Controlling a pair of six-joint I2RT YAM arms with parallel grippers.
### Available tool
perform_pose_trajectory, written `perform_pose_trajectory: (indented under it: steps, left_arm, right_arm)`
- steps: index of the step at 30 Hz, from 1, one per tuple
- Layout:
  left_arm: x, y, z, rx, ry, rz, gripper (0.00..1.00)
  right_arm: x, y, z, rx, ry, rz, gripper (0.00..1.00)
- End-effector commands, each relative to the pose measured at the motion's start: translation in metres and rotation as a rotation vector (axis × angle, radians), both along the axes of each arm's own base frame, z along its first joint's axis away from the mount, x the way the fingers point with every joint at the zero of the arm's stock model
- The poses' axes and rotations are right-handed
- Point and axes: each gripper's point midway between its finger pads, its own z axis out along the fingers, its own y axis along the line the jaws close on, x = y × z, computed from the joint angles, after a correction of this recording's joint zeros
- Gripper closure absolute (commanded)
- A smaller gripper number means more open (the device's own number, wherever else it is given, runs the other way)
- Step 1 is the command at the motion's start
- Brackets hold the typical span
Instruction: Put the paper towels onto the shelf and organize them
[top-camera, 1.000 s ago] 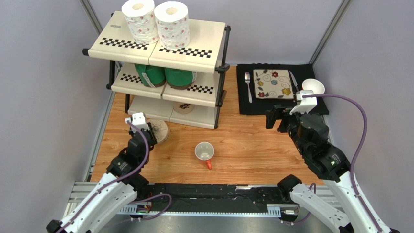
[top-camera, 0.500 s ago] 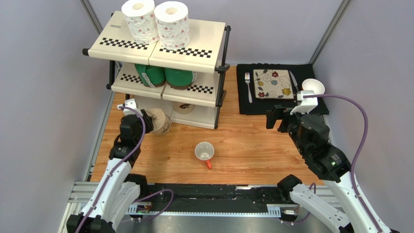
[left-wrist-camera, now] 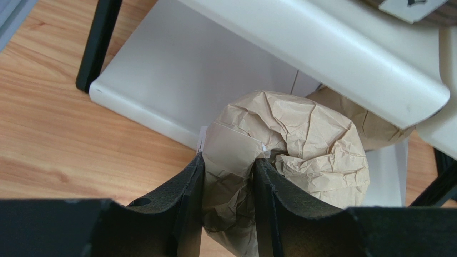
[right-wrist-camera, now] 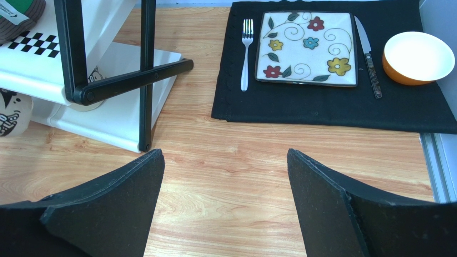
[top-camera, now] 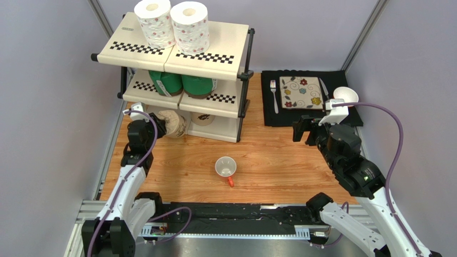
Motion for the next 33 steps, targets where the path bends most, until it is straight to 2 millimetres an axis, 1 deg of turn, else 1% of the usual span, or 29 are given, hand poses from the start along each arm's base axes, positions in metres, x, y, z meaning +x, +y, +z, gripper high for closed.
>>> perform_pose_trajectory:
  steps: [1, 2, 4, 5, 7, 8, 15, 22, 27, 33]
  left_arm:
    - [0.022, 0.004, 0.046, -0.049, -0.188, 0.016, 0.89]
    - [0.023, 0.005, 0.049, -0.052, -0.205, 0.020, 0.89]
    - [0.025, 0.008, 0.045, -0.054, -0.204, 0.036, 0.89]
    - [0.027, 0.009, 0.048, -0.054, -0.222, 0.040, 0.89]
    - [0.030, 0.010, 0.042, -0.063, -0.217, 0.050, 0.89]
    - [0.032, 0.009, 0.045, -0.068, -0.234, 0.049, 0.89]
    - [0.041, 0.013, 0.033, -0.081, -0.236, 0.075, 0.89]
    - [0.049, 0.015, 0.032, -0.106, -0.268, 0.094, 0.89]
    - [0.054, 0.015, 0.029, -0.122, -0.273, 0.097, 0.89]
    - [0.060, 0.010, 0.019, -0.154, -0.254, 0.080, 0.90]
  right_arm:
    - [0.004, 0.001, 0.019, 0.013, -0.055, 0.001, 0.11]
    - [0.004, 0.001, 0.019, 0.011, -0.055, 0.001, 0.11]
    - [0.005, 0.001, 0.019, 0.007, -0.055, -0.003, 0.11]
    - [0.005, 0.001, 0.018, 0.003, -0.052, -0.002, 0.11]
    - [0.006, 0.001, 0.018, 0.003, -0.052, -0.004, 0.11]
    - [0.006, 0.000, 0.017, -0.002, -0.051, -0.006, 0.11]
    - [0.006, -0.002, 0.017, -0.009, -0.048, -0.014, 0.11]
    - [0.007, -0.002, 0.015, -0.018, -0.044, -0.016, 0.11]
    - [0.007, -0.003, 0.014, -0.025, -0.043, -0.021, 0.11]
    - [0.008, -0.005, 0.012, -0.036, -0.038, -0.025, 0.11]
